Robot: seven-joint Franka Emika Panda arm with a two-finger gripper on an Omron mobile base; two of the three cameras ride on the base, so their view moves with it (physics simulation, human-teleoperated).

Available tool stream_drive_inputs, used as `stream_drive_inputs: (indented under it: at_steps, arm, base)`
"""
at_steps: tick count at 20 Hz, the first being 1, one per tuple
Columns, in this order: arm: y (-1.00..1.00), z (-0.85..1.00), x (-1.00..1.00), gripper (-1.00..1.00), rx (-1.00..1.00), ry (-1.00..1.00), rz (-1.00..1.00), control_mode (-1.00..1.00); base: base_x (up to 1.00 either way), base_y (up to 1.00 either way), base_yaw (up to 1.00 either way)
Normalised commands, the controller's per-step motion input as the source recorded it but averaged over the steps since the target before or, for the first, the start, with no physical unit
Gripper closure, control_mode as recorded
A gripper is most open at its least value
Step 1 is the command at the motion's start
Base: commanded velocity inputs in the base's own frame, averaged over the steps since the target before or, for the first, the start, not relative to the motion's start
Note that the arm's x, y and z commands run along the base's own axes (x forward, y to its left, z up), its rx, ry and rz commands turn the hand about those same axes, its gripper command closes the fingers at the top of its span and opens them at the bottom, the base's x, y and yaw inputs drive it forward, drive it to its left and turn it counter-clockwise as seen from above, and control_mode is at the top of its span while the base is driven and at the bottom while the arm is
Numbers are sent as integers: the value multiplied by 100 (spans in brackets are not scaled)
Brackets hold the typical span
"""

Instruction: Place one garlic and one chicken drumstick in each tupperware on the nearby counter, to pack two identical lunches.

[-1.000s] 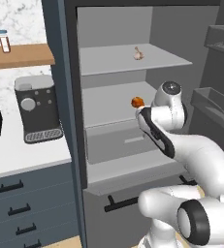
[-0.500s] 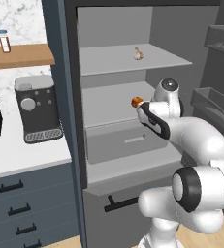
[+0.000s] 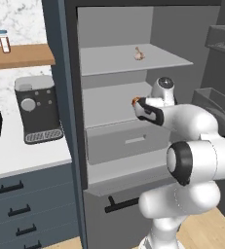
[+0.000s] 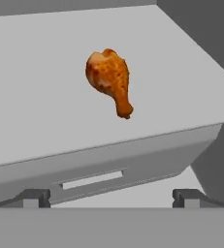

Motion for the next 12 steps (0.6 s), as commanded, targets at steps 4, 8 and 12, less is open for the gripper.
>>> stream_drive_inputs:
  at_steps: [4,8,12]
  arm:
    - [0,-15,59,-100,0,0,11,-100]
    - [-2,-21,62,-100,-1,0,2,-100]
    - [-17,-20,62,-100,0,0,0,-100]
  base:
    - [0,0,0]
    - [0,0,0]
    - [0,0,0]
